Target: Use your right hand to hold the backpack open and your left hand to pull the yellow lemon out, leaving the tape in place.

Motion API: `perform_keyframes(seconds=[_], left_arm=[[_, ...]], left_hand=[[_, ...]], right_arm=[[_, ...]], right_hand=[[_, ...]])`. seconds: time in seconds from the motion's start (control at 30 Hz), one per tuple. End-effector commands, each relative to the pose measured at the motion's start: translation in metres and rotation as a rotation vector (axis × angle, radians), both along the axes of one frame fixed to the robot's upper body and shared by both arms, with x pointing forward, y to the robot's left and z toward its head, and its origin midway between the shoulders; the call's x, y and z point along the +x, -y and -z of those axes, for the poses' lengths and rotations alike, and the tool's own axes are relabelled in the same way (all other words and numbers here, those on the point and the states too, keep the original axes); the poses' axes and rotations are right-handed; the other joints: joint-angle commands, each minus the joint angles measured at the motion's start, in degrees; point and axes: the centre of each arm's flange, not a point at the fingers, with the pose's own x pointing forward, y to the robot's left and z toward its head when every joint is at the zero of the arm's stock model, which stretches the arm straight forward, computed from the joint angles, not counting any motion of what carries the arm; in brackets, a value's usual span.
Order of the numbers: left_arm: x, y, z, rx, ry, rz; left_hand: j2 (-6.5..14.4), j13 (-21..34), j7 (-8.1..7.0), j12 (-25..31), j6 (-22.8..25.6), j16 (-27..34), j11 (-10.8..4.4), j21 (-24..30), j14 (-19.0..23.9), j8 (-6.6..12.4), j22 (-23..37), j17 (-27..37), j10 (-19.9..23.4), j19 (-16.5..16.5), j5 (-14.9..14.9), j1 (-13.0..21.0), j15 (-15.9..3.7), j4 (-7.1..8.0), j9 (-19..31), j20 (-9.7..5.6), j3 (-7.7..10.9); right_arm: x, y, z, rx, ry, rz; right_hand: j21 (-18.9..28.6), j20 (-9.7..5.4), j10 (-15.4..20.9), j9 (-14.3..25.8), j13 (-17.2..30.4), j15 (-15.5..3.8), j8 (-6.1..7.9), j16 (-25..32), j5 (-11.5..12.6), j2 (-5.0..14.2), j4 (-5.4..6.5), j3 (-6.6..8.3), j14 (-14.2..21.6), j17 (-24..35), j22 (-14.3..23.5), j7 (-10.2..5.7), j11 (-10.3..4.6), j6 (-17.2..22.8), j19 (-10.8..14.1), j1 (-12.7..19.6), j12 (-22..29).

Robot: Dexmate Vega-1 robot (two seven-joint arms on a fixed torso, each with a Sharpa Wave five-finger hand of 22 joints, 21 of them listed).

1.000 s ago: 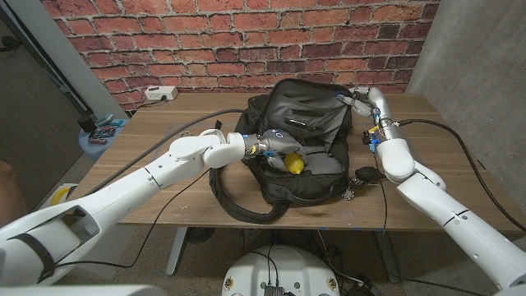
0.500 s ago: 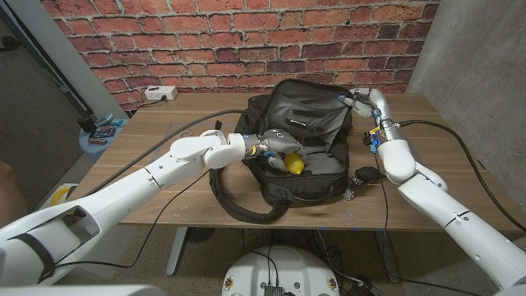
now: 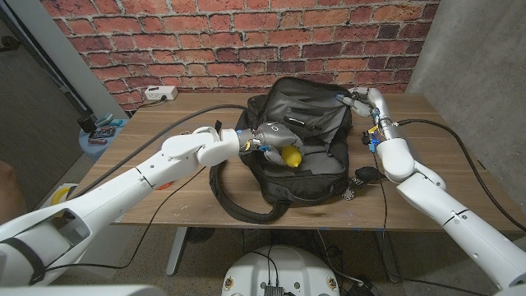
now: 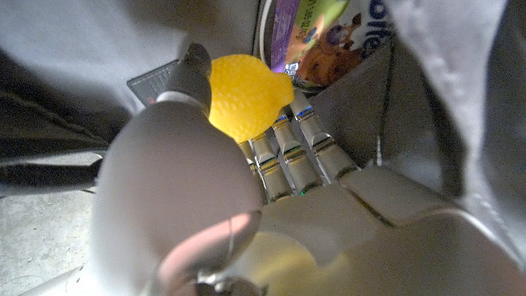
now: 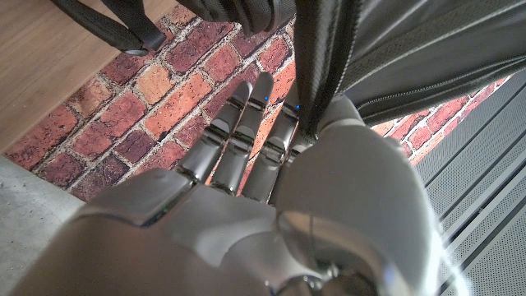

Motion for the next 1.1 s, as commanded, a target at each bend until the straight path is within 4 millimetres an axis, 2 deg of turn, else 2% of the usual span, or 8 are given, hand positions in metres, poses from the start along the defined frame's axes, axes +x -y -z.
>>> perform_keyframes(seconds=[0.03, 0.7, 0.73, 1.1], left_arm=[[-0.005, -0.009, -0.011, -0.051, -0.029, -0.009], [-0.024, 0.013, -0.012, -0.121, -0.163, 0.067], [-0.025, 0.013, -0.013, -0.124, -0.171, 0.069], [-0.038, 0.002, -0.019, -0.185, -0.217, 0.056]], left_hand=[[3.30, 4.52, 2.90, 0.55, 8.14, -0.20, -0.86, 0.57, 0.48, 1.20, 0.15, 0.25, 2.08, 0.10, 0.50, 2.76, 0.04, 0.25, 3.53, -0.25, -0.13], [3.29, 6.13, 3.19, 1.30, 7.32, -1.07, -0.77, 1.00, 0.24, 2.35, 0.10, 0.72, 1.60, -0.41, 0.75, 2.46, 0.47, 0.49, 4.95, -0.17, -0.38], [3.29, 6.22, 3.22, 1.32, 7.36, -1.10, -1.10, 1.04, 0.24, 2.45, 0.10, 0.77, 1.54, -0.41, 0.76, 2.44, 0.40, 0.51, 5.03, -0.21, -0.41], [3.41, 6.76, 3.31, 1.53, 7.11, -1.32, -0.79, 1.22, 0.30, 2.86, 0.08, 1.00, 1.30, -0.58, 0.84, 2.39, 0.42, 0.55, 5.52, -0.15, -0.45]], right_arm=[[0.003, -0.006, -0.003, -0.006, -0.002, 0.000], [0.002, -0.007, -0.003, -0.002, 0.004, 0.000], [0.001, -0.007, -0.003, -0.002, 0.004, 0.000], [0.000, -0.007, -0.003, -0.003, 0.004, 0.008]], right_hand=[[0.08, -3.93, 0.22, 0.20, 0.07, -6.95, 0.20, -0.19, 0.38, 0.59, 0.09, -0.09, 0.58, 0.22, 0.20, -0.18, 0.23, 0.35, 0.54, 0.16, -0.07], [0.06, -3.85, 0.12, 0.21, 0.06, -6.88, 0.17, -0.33, 0.38, 0.63, 0.12, -0.20, 0.64, 0.30, 0.20, -0.19, 0.27, 0.39, 0.52, 0.16, -0.19], [0.05, -3.86, 0.08, 0.21, 0.07, -6.85, 0.14, -0.31, 0.38, 0.63, 0.15, -0.23, 0.68, 0.34, 0.20, -0.12, 0.26, 0.33, 0.51, 0.12, -0.20], [0.06, -3.84, 0.12, 0.21, 0.07, -6.89, 0.13, -0.41, 0.39, 0.61, 0.09, -0.25, 0.64, 0.40, 0.21, -0.13, 0.25, 0.35, 0.54, 0.21, -0.23]])
